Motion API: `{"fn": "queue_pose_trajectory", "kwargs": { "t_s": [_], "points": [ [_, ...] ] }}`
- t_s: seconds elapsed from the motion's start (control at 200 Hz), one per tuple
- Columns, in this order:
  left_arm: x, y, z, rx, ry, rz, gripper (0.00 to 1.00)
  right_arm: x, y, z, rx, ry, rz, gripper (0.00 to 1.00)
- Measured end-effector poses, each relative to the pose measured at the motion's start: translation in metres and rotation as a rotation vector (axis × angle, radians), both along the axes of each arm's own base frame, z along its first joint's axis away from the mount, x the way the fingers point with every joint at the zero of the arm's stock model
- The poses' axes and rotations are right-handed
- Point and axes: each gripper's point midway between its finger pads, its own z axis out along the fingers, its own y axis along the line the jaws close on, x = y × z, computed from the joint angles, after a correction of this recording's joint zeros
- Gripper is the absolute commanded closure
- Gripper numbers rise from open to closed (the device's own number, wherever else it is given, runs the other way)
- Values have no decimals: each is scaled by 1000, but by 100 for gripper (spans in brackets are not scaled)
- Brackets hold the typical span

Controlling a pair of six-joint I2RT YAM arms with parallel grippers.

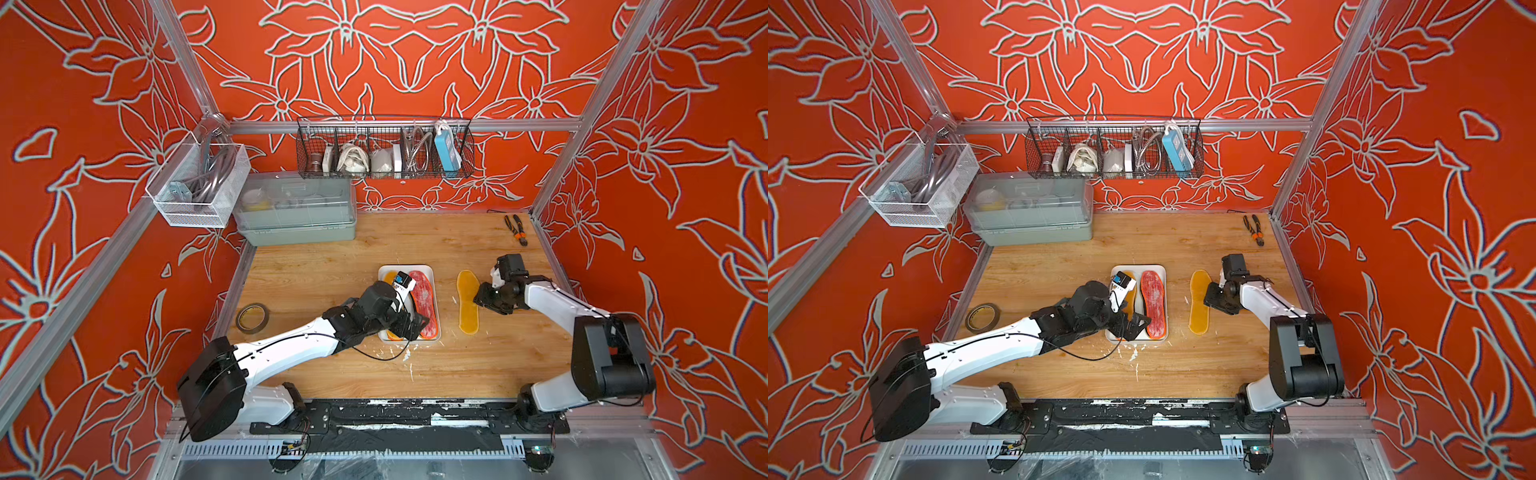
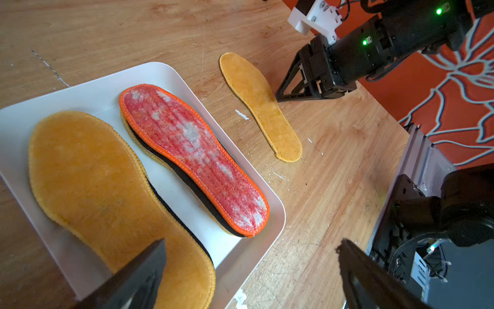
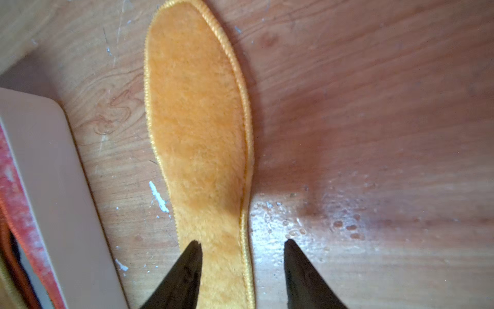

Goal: Put the insoles into the storage box
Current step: Pick up the insole from the center of the board.

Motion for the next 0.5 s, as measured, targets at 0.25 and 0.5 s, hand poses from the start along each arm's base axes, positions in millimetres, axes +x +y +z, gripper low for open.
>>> {"fn": "queue_pose_trajectory", "kwargs": {
  "t_s": [0.25, 0.5],
  "points": [
    [0, 0, 0, 0, 0, 0, 1, 5, -3, -21, -130, 58, 17, 47],
    [1, -1, 0, -3, -3, 0, 1, 18, 10, -23, -214, 50, 57, 81]
  ]
}}
